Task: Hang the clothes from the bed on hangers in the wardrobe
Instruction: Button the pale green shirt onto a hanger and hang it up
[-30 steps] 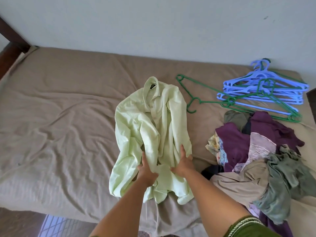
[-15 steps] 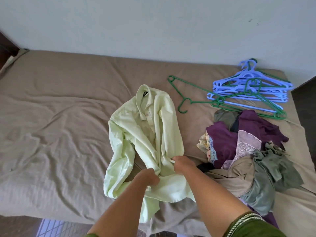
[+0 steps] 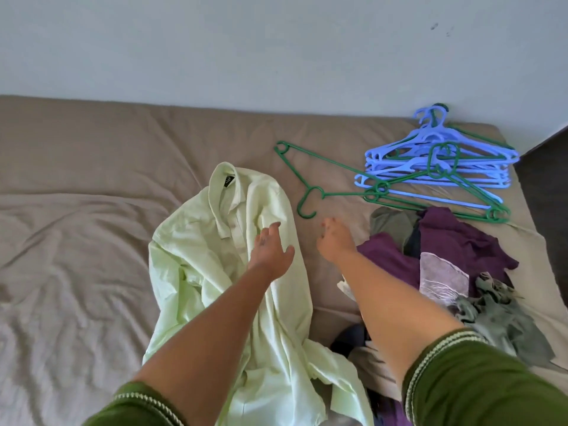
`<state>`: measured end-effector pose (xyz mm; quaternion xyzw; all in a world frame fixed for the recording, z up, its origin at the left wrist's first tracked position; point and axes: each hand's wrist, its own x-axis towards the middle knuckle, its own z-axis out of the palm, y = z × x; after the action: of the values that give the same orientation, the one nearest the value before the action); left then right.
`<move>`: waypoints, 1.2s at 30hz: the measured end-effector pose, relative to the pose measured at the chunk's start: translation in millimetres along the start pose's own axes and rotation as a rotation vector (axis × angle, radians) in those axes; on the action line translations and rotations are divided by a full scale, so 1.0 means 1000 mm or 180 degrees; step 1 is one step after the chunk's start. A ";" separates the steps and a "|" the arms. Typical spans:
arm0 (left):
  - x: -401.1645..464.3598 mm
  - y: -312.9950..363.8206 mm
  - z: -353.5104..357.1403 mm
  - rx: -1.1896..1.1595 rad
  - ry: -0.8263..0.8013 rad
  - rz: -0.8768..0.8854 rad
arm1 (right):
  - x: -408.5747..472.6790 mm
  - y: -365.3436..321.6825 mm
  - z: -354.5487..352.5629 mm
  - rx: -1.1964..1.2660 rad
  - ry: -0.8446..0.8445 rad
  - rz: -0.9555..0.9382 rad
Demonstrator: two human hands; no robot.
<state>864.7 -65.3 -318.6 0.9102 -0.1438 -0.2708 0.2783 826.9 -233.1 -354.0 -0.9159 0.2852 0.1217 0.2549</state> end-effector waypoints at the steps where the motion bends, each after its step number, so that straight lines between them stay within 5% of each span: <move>1: 0.009 0.005 -0.006 0.0023 0.0002 0.0086 | 0.009 -0.002 -0.008 -0.0135 0.0031 -0.0043; 8: 0.109 0.016 0.018 -0.0306 0.0086 0.0139 | 0.120 0.042 -0.002 -0.1155 0.0067 -0.0206; 14: 0.105 0.007 0.046 -0.0526 0.0083 -0.0051 | 0.107 0.038 -0.005 -0.1415 0.0308 -0.0262; 21: 0.062 0.038 0.024 -0.1757 0.0072 -0.1292 | -0.005 -0.010 0.025 0.0840 0.0662 0.0363; 28: 0.011 0.041 0.029 -0.2581 -0.0872 -0.1220 | -0.101 -0.067 0.031 0.2096 0.1295 0.0913; 30: -0.006 0.032 0.005 -0.2956 -0.0540 -0.1214 | -0.118 -0.089 0.023 0.2237 0.1124 0.0465; 33: -0.024 -0.001 -0.032 -0.3152 0.0327 -0.1447 | -0.127 -0.107 0.017 0.1464 0.1119 -0.0758; 36: -0.042 -0.045 -0.067 -0.3015 0.1084 -0.1386 | -0.107 -0.110 0.028 0.1012 0.1785 -0.0587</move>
<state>874.0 16.7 -280.9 0.7251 0.2326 -0.2061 0.6145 802.8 -91.6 -294.4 -0.8844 0.2756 -0.2047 0.3162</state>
